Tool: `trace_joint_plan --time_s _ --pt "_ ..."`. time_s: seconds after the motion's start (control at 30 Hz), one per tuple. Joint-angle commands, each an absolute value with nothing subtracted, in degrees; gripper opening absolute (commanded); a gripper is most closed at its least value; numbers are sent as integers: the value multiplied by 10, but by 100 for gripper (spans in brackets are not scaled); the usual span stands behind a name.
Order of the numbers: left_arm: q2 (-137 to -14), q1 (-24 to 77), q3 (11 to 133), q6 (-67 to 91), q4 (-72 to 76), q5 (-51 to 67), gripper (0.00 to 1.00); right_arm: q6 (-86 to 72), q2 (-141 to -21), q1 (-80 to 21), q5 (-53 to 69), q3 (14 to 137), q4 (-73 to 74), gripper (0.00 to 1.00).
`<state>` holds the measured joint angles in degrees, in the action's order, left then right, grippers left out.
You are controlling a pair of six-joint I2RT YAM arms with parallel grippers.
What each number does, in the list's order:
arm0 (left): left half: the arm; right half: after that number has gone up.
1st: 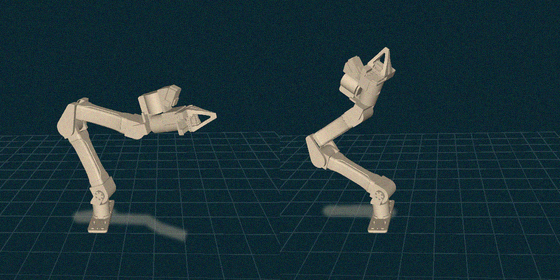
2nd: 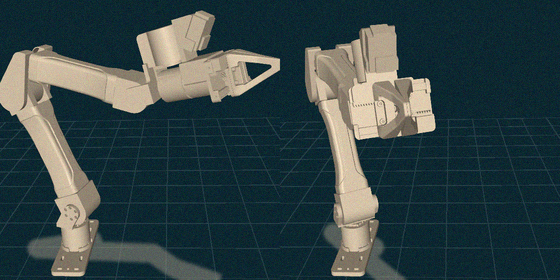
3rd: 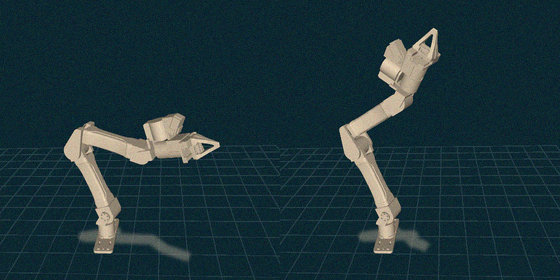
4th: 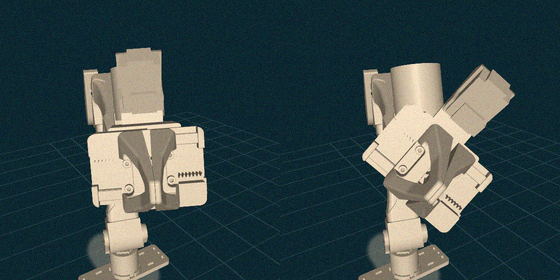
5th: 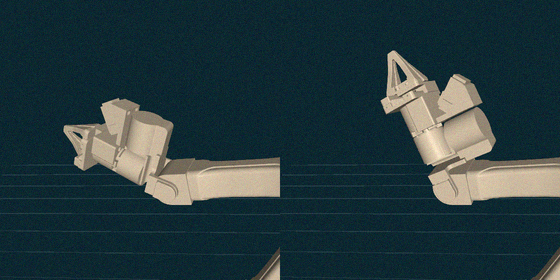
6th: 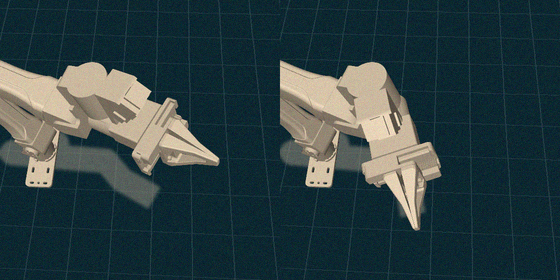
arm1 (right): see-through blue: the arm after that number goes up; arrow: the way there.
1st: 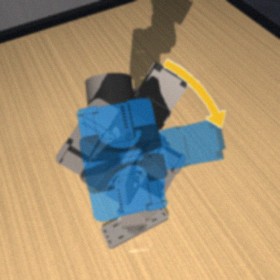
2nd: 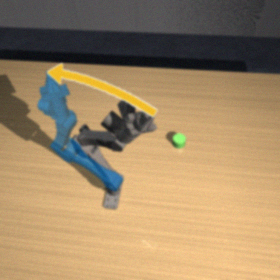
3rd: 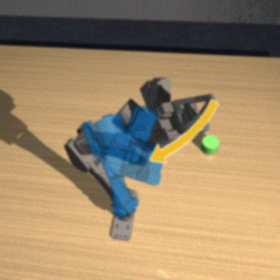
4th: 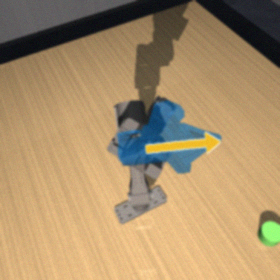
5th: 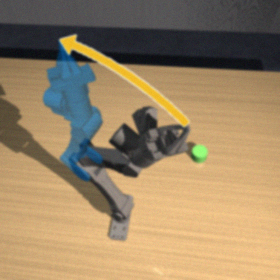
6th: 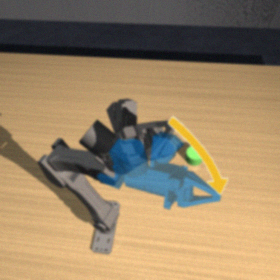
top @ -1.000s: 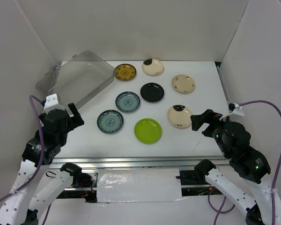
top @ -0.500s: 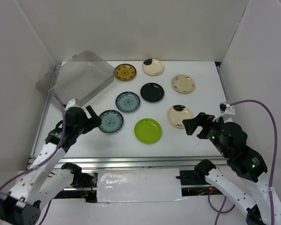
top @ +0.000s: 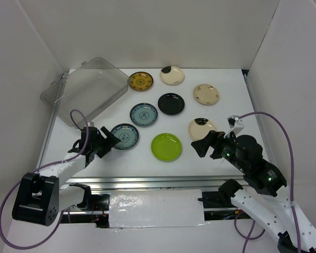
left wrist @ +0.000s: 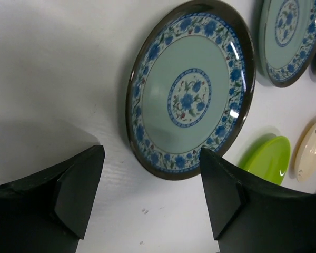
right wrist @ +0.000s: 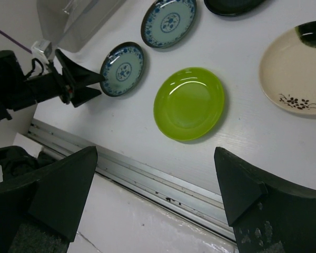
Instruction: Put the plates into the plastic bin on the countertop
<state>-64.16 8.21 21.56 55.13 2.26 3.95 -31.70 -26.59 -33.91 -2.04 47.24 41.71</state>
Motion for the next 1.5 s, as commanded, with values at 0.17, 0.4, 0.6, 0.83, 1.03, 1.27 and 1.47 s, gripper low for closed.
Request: trace_joint_plan --time_s 0.17,0.4,0.6,0.83,1.03,1.27,1.47 --pt "-705 68 200 577 99 24 63 -323 -248 -346 -13 468 372 100" --pt "-693 70 207 574 70 -15 23 -326 -248 -347 -11 465 365 100" --pt "-632 85 245 557 -22 -56 0 -324 -256 -349 -9 473 363 100" --pt "-448 101 390 513 -149 -53 0 -323 -258 -352 -22 480 362 100" --pt "-645 20 596 497 -228 -72 0 -324 -270 -352 -14 476 344 100" --pt "-930 -118 795 526 -161 32 0 -330 -282 -352 -6 468 312 100" --pt "-1117 -161 924 529 -159 27 0 -340 -306 -357 44 450 271 100"
